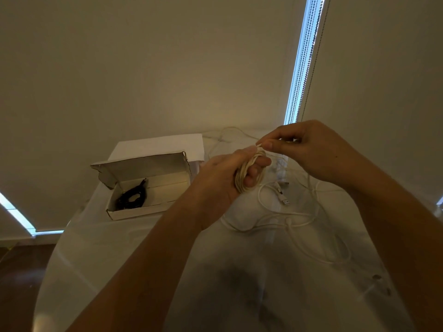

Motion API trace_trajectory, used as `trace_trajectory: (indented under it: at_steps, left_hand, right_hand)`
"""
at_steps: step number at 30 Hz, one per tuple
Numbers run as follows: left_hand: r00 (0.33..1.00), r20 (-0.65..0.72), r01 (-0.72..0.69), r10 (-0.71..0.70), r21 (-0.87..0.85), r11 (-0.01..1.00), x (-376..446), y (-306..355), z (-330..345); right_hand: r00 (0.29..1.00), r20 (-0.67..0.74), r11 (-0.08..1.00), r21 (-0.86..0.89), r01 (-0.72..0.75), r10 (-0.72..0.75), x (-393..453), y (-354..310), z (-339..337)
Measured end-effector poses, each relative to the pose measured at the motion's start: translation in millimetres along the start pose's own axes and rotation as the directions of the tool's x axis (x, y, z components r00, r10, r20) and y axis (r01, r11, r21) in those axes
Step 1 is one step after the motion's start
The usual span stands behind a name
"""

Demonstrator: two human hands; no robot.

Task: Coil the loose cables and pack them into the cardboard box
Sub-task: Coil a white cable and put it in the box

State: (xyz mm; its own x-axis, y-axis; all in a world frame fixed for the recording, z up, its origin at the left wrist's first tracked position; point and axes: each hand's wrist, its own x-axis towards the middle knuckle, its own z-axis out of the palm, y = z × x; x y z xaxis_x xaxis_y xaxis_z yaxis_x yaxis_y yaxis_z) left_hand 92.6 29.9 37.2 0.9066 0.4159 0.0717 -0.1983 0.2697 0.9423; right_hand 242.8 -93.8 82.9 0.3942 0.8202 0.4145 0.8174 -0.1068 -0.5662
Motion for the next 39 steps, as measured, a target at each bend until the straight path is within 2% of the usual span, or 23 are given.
trace_trajectory:
  at_steps: [3, 6, 8, 13, 15, 17, 21, 23, 28, 30, 34, 39]
  left_hand:
    - [1.000, -0.018, -0.010, 0.009, -0.013, 1.000, 0.6, -0.1, -1.8]
    - [0.999, 0.026, 0.026, -0.022, -0.146, 0.989, 2.0, 2.4, -4.8]
    - [0.998, 0.058, 0.045, -0.031, -0.258, 0.965, 3.2, 5.0, -7.2]
    - [0.999, 0.048, 0.025, -0.003, -0.471, 0.882, 4.9, 2.8, -10.0]
    - [1.000, 0.019, 0.002, 0.009, -0.513, 0.859, 7.2, -0.1, -10.6]
    - [0.999, -0.021, -0.034, 0.026, -0.523, 0.852, 8.6, -1.9, -10.3]
    - [0.991, -0.123, -0.107, 0.048, -0.533, 0.839, 9.3, 0.9, -12.7]
    - [0.987, -0.143, -0.142, 0.074, -0.562, 0.815, 8.8, 5.3, -18.4]
    - [0.971, -0.219, -0.213, 0.094, -0.617, 0.757, 6.8, 10.7, -31.1]
    - [0.961, -0.263, -0.242, 0.090, -0.630, 0.738, 8.6, 10.7, -33.1]
    - [0.943, -0.329, -0.263, 0.053, -0.636, 0.726, 11.9, 7.9, -33.9]
    - [0.912, -0.403, -0.264, 0.077, -0.433, 0.862, 12.0, 5.2, -23.0]
  right_hand:
    - [1.000, 0.016, 0.998, 0.047, -0.028, 0.027, -1.0, -1.0, 4.0]
    - [0.998, 0.008, 0.993, 0.095, -0.071, 0.070, -2.0, -1.5, 12.4]
    - [0.990, 0.011, 0.971, 0.189, -0.143, 0.144, -2.1, -0.3, 21.5]
    - [0.936, 0.141, 0.762, 0.547, -0.345, 0.322, -1.4, -2.3, 43.4]
    - [0.920, 0.175, 0.701, 0.602, -0.382, 0.351, -2.9, -7.1, 48.7]
    - [0.915, 0.178, 0.693, 0.604, -0.393, 0.363, -4.5, -12.7, 52.5]
    - [0.915, 0.145, 0.737, 0.553, -0.390, 0.376, -7.2, -19.9, 58.1]
    - [0.923, 0.141, 0.795, 0.472, -0.381, 0.359, -10.4, -20.9, 60.4]
    - [0.964, 0.154, 0.974, 0.044, -0.224, 0.215, -16.2, -30.2, 67.2]
    - [0.969, 0.168, 0.979, -0.126, -0.160, 0.180, -19.6, -35.7, 71.1]
    - [0.974, 0.185, 0.956, -0.281, -0.077, 0.133, -28.1, -46.9, 71.5]
    - [0.975, 0.220, 0.920, -0.389, 0.048, 0.042, -35.8, -61.0, 60.7]
